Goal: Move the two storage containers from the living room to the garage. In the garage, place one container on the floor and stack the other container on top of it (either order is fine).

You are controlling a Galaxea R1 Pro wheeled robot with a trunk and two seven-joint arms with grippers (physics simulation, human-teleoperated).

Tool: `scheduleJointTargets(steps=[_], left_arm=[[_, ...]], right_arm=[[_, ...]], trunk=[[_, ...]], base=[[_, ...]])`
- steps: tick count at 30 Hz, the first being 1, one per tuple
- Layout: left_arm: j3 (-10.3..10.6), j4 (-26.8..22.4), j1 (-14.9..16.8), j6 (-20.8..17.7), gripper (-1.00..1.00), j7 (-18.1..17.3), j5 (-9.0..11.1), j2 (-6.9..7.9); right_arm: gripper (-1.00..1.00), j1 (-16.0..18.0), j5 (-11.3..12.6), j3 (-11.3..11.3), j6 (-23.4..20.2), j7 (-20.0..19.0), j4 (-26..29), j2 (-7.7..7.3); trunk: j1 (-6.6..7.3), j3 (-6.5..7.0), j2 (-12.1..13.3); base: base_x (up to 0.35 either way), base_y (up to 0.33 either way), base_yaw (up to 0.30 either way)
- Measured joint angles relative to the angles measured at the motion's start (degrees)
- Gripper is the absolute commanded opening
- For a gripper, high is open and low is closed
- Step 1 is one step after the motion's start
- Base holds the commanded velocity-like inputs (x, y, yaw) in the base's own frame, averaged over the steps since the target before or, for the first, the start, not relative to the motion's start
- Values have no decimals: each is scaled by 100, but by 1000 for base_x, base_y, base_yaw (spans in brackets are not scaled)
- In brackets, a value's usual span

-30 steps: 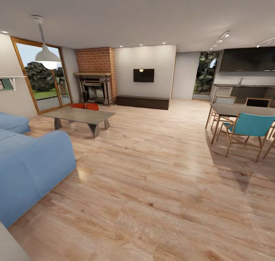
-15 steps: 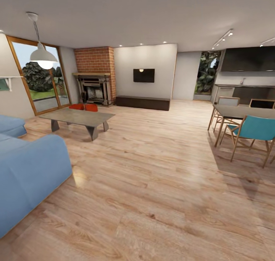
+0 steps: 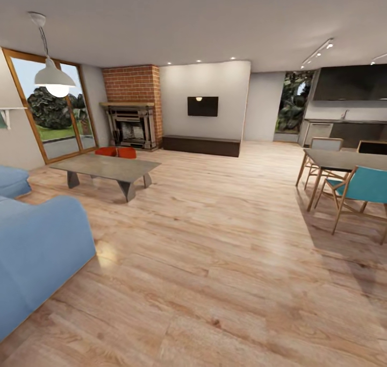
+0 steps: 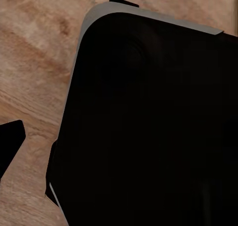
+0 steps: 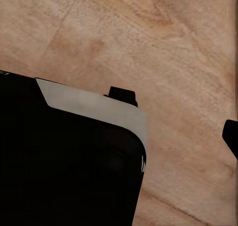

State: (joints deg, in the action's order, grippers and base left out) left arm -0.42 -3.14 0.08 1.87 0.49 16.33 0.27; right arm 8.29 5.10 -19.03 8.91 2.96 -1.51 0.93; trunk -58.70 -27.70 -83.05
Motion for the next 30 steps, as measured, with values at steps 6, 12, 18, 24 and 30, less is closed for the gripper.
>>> scheduleJointTargets(steps=[6, 12, 18, 24, 30], left_arm=[[0, 0, 0, -20, 100, 3, 0, 0], [0, 0, 0, -27, 100, 1, 0, -2], [0, 0, 0, -12, 100, -1, 0, 0], [0, 0, 0, 5, 100, -1, 0, -2], [0, 0, 0, 14, 100, -1, 0, 0]], right_arm=[[100, 0, 1, 0, 0, 0, 0, 0], [100, 0, -1, -7, 0, 0, 0, 0], [100, 0, 15, 2, -2, 14, 0, 1], [100, 0, 54, 31, 7, 27, 9, 6], [100, 0, 62, 35, 16, 28, 15, 1]], trunk=[[0, 0, 0], [0, 0, 0], [0, 0, 0], [0, 0, 0], [0, 0, 0]], base=[[324, 0, 0], [324, 0, 0], [324, 0, 0], [324, 0, 0], [324, 0, -19]])
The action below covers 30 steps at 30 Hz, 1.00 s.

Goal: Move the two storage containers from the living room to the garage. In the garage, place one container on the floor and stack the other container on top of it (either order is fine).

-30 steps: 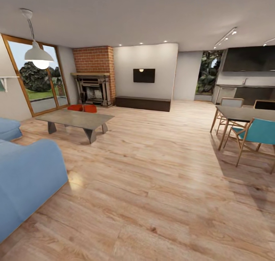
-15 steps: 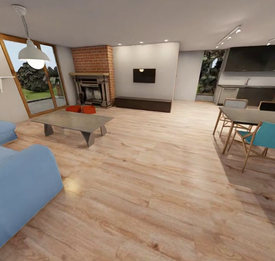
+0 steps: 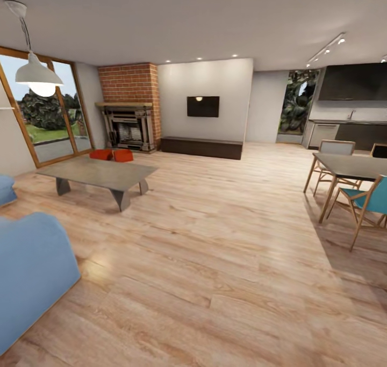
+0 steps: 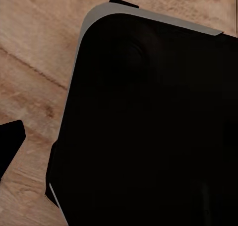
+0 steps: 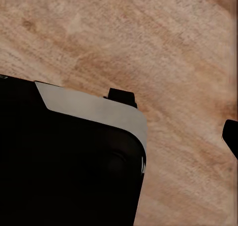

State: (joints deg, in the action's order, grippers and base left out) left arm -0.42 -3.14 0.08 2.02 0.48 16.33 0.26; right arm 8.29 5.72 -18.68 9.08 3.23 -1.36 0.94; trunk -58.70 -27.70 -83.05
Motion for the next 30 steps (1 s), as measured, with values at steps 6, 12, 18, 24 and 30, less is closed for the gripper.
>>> scheduleJointTargets(steps=[6, 12, 18, 24, 30], left_arm=[[0, -1, 0, -4, 100, 0, 0, 0], [0, -1, 0, 0, 100, 0, 0, 0], [0, 0, 0, 7, 100, 0, -5, 0], [0, 0, 0, 7, 100, 0, -2, 0], [0, 0, 0, 4, 100, 0, -1, 0]], right_arm=[[100, -1, 8, 1, 4, -5, 3, -1], [100, -1, -1, -4, 2, -13, 3, -1], [100, 0, -49, -34, -5, -19, 4, -1], [100, 0, -77, -51, -7, -27, 4, -1], [100, 0, -76, -53, -5, -28, 6, -1]], trunk=[[0, 0, 0], [0, 0, 0], [0, 0, 0], [0, 0, 0], [0, 0, 0]], base=[[324, 0, -225], [324, 0, -272], [324, 0, -87], [324, 0, -3], [324, 0, 0]])
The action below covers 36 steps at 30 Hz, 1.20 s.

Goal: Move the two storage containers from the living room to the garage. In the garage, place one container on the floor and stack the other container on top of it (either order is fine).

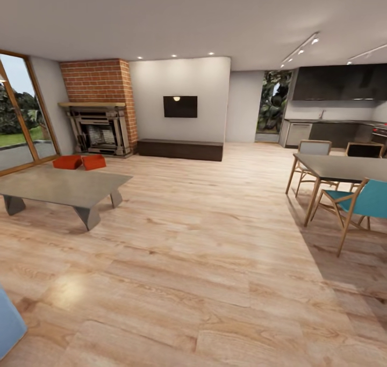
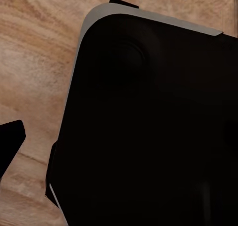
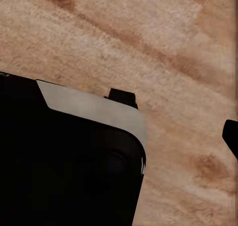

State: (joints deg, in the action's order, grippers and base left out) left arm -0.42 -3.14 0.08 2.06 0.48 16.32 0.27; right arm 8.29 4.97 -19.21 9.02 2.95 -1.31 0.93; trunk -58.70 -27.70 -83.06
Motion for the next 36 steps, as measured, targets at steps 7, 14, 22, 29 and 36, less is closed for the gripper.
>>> scheduleJointTargets(steps=[7, 14, 22, 29, 36], left_arm=[[0, 0, 0, -11, 100, 0, 1, 0], [0, 6, 0, -15, 100, 0, 1, 0], [0, 9, 0, -38, 100, 0, 1, 0], [0, 6, 0, -63, 100, 0, 0, 0], [0, 8, 0, -67, 100, 0, 1, 0]], right_arm=[[100, 0, -3, 8, 0, 6, -2, 0], [100, 0, -3, 12, 1, 8, 0, 0], [100, 0, -3, 11, 1, 5, 1, 0], [100, 0, -3, 14, 3, 7, 0, 0], [100, 0, -3, 18, 9, 7, -1, 0]], trunk=[[0, 0, 0], [0, 0, 0], [0, 0, 0], [0, 0, 0], [0, 0, 0]], base=[[324, 0, 0], [324, -16, 0], [324, -83, 0], [324, -86, 0], [323, -17, 0]])
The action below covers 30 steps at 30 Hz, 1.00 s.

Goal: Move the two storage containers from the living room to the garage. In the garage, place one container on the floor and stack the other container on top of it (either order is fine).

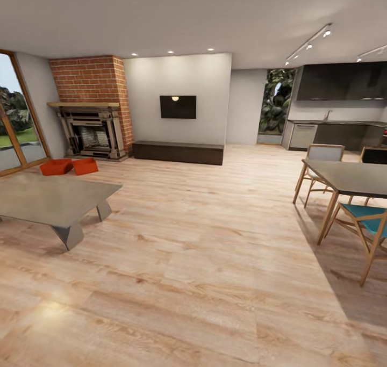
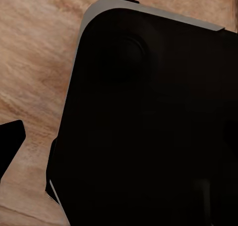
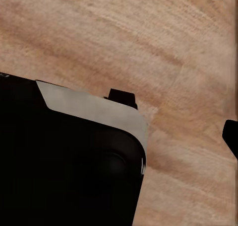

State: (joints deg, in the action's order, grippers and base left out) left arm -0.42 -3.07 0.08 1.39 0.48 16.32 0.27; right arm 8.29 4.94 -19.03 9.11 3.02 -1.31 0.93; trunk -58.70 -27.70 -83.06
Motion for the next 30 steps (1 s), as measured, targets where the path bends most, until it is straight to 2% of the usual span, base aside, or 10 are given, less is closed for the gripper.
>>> scheduleJointTargets(steps=[30], left_arm=[[0, -1, 0, 22, 100, 0, 0, 0]], right_arm=[[100, 0, 8, -11, -2, 19, -4, -17]], trunk=[[0, 0, 0]], base=[[323, 0, 0]])
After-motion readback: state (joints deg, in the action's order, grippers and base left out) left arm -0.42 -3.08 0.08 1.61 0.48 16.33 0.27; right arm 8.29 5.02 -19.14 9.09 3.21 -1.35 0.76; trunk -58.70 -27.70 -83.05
